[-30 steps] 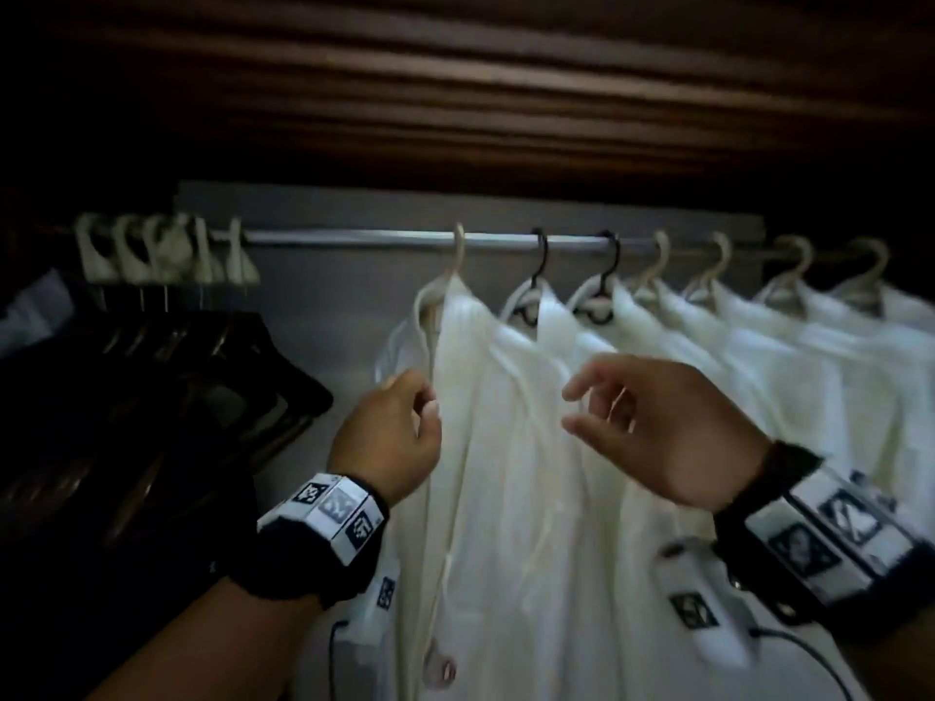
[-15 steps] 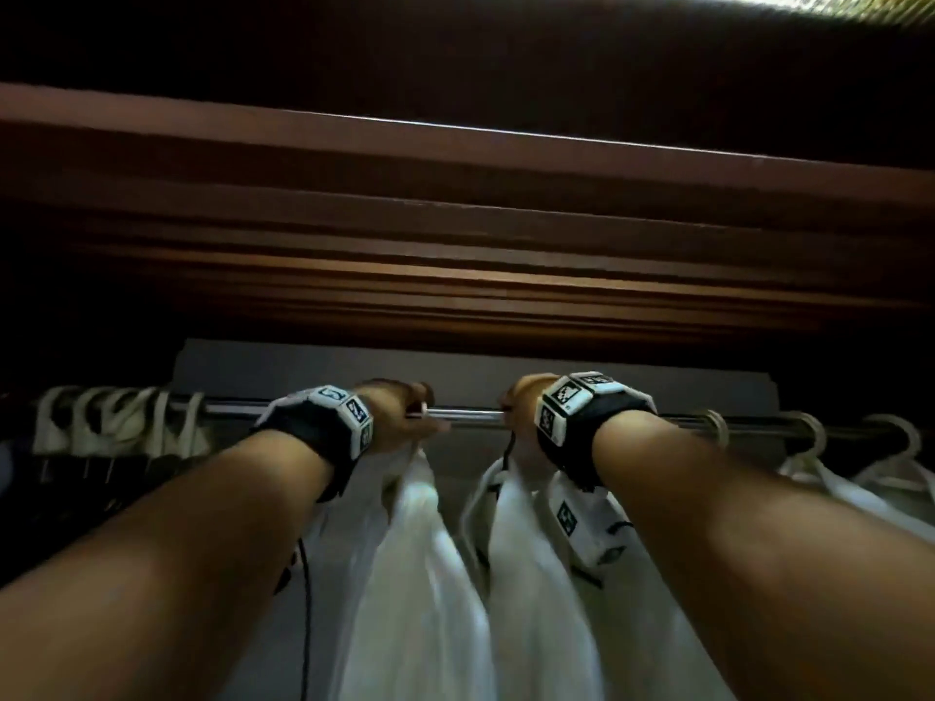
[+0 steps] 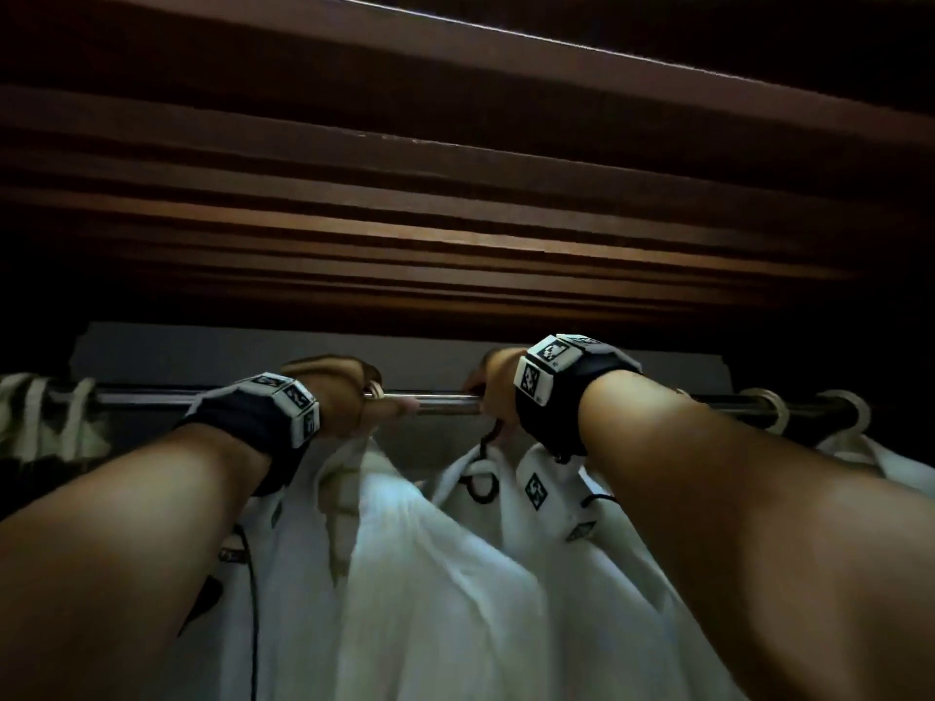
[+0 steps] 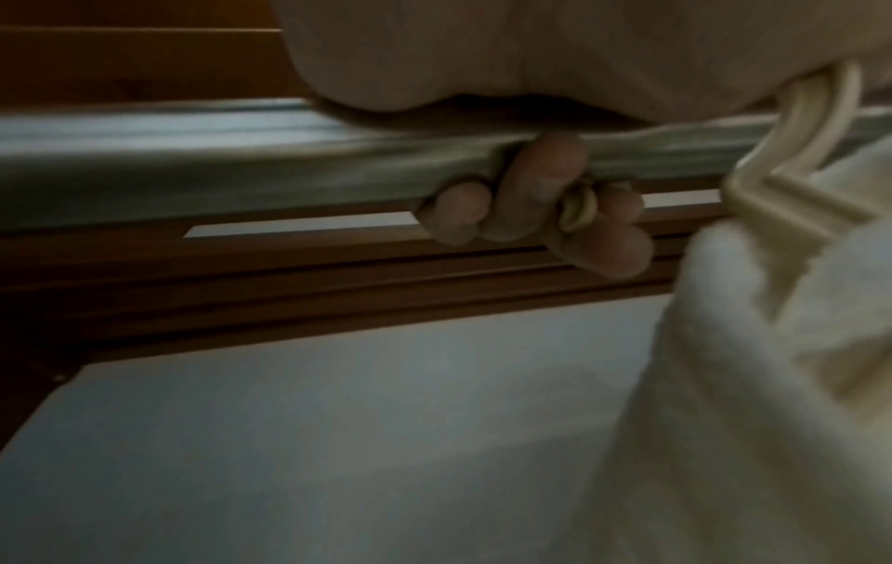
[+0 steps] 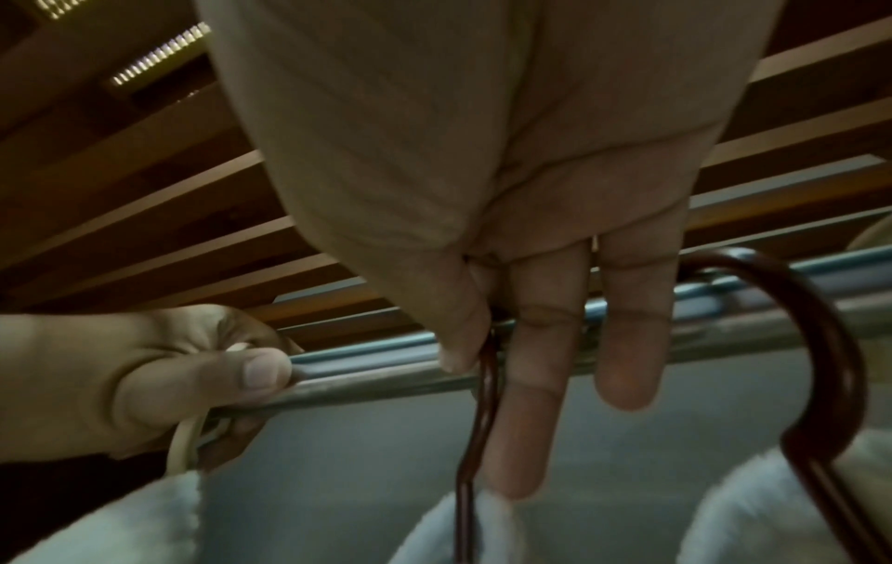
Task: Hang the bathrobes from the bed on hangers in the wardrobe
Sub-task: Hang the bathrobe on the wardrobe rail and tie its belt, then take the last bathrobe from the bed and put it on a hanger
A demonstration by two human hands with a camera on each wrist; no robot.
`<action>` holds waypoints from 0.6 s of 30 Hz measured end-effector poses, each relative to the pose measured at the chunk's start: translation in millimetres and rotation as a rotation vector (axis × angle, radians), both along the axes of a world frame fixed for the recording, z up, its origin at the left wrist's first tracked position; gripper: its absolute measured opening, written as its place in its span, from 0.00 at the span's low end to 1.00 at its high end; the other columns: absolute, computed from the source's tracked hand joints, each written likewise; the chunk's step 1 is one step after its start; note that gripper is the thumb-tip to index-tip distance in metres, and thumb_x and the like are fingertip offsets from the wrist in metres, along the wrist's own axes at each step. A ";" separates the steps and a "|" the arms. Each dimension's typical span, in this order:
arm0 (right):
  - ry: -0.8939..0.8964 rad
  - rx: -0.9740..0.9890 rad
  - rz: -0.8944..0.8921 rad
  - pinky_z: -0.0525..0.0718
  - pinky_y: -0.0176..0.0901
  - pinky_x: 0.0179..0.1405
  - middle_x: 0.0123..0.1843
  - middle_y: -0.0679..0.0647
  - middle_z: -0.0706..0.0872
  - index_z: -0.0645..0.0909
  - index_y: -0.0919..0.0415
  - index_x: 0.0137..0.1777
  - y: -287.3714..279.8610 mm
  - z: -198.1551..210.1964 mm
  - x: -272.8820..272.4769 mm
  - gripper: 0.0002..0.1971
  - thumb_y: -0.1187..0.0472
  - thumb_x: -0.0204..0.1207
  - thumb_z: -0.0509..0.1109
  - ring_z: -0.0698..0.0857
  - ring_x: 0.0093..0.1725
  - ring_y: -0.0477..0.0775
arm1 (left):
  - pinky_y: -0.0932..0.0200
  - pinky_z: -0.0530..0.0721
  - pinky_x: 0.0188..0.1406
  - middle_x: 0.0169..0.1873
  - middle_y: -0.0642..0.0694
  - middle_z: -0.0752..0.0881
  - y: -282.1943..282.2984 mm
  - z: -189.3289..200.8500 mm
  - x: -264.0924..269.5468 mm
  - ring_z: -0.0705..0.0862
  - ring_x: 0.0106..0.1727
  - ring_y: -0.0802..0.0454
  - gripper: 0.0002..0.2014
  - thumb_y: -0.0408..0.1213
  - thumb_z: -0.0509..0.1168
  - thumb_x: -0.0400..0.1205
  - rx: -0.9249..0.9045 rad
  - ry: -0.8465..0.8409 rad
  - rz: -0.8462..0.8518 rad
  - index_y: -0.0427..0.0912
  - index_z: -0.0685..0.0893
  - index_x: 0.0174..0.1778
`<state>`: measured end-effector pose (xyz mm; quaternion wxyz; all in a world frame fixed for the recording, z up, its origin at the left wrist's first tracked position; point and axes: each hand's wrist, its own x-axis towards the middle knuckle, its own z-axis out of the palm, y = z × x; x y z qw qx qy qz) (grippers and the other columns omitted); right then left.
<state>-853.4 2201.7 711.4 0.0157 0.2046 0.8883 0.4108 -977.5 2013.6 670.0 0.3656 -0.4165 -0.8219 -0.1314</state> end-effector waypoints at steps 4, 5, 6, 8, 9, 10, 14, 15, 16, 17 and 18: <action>0.201 -0.231 -0.050 0.87 0.43 0.50 0.51 0.42 0.87 0.78 0.40 0.58 20.5 -2.1 -24.8 0.28 0.34 0.59 0.78 0.87 0.44 0.49 | 0.60 0.83 0.38 0.23 0.54 0.85 -1.1 -1.1 0.4 0.84 0.30 0.57 0.34 0.78 0.53 0.69 -0.043 0.034 -0.012 0.50 0.85 0.30; 0.273 -0.311 -0.006 0.84 0.40 0.49 0.52 0.43 0.86 0.79 0.41 0.60 -0.3 -6.4 -6.5 0.21 0.41 0.67 0.76 0.86 0.46 0.51 | 0.61 0.82 0.37 0.23 0.53 0.85 -0.6 -0.7 1.7 0.84 0.30 0.57 0.34 0.79 0.53 0.69 -0.034 0.035 -0.024 0.50 0.85 0.30; 0.351 -0.329 0.033 0.83 0.36 0.47 0.55 0.45 0.86 0.80 0.45 0.63 -23.0 -14.5 14.8 0.17 0.49 0.73 0.73 0.86 0.50 0.53 | 0.61 0.82 0.36 0.24 0.53 0.85 -1.0 -0.1 1.5 0.84 0.31 0.57 0.34 0.79 0.54 0.69 -0.029 0.041 -0.026 0.50 0.85 0.30; 0.466 -0.328 0.120 0.81 0.30 0.45 0.63 0.50 0.86 0.78 0.51 0.70 -26.8 -20.6 25.2 0.20 0.56 0.78 0.70 0.86 0.57 0.55 | 0.61 0.83 0.38 0.25 0.52 0.86 -1.0 -0.3 4.7 0.85 0.32 0.55 0.33 0.77 0.55 0.70 -0.028 0.046 -0.020 0.50 0.86 0.31; 0.469 -0.329 0.134 0.80 0.31 0.50 0.67 0.51 0.84 0.75 0.51 0.73 -35.0 -23.0 33.9 0.23 0.56 0.78 0.70 0.85 0.61 0.56 | 0.61 0.83 0.39 0.25 0.52 0.86 -0.5 1.0 5.5 0.85 0.33 0.54 0.32 0.77 0.56 0.71 -0.033 0.041 -0.027 0.50 0.86 0.31; 0.488 -0.345 0.123 0.79 0.34 0.57 0.70 0.50 0.82 0.72 0.49 0.77 -40.9 -25.3 39.4 0.26 0.53 0.78 0.70 0.83 0.64 0.55 | 0.62 0.83 0.39 0.24 0.52 0.86 -0.6 2.5 5.4 0.85 0.33 0.54 0.33 0.77 0.55 0.71 -0.041 0.031 -0.040 0.50 0.86 0.30; 0.571 -0.506 0.001 0.88 0.50 0.54 0.60 0.49 0.88 0.76 0.43 0.73 -68.1 -30.2 88.7 0.27 0.41 0.73 0.70 0.91 0.50 0.55 | 0.62 0.82 0.34 0.17 0.51 0.82 -2.6 3.2 6.6 0.84 0.27 0.51 0.33 0.75 0.57 0.72 -0.078 -0.071 -0.130 0.47 0.85 0.26; 0.584 -0.534 -0.024 0.91 0.49 0.46 0.53 0.48 0.90 0.80 0.45 0.69 -70.6 -33.5 103.6 0.24 0.43 0.73 0.71 0.91 0.41 0.53 | 0.62 0.81 0.35 0.18 0.50 0.81 -2.7 3.1 7.2 0.83 0.27 0.50 0.33 0.73 0.58 0.74 -0.081 -0.118 -0.166 0.45 0.85 0.25; 0.556 -0.493 -0.071 0.91 0.48 0.43 0.50 0.48 0.90 0.82 0.47 0.65 -73.4 -37.5 120.9 0.21 0.44 0.74 0.70 0.90 0.38 0.53 | 0.61 0.80 0.36 0.21 0.48 0.82 -3.4 0.5 10.4 0.83 0.29 0.49 0.32 0.70 0.59 0.76 -0.095 -0.159 -0.185 0.44 0.86 0.26; 0.541 -0.428 -0.144 0.90 0.48 0.46 0.50 0.49 0.90 0.84 0.48 0.62 -74.0 -42.3 142.0 0.19 0.43 0.74 0.69 0.89 0.40 0.54 | 0.60 0.79 0.39 0.28 0.46 0.85 -5.5 0.8 13.3 0.83 0.34 0.49 0.30 0.67 0.59 0.79 -0.140 -0.162 -0.179 0.44 0.87 0.29; 0.538 -0.364 -0.218 0.89 0.48 0.50 0.51 0.50 0.90 0.85 0.49 0.59 -76.1 -49.4 166.1 0.17 0.43 0.73 0.68 0.89 0.45 0.56 | 0.60 0.79 0.44 0.37 0.45 0.88 -7.4 0.6 19.2 0.85 0.41 0.49 0.26 0.64 0.58 0.82 -0.205 -0.116 -0.136 0.47 0.89 0.35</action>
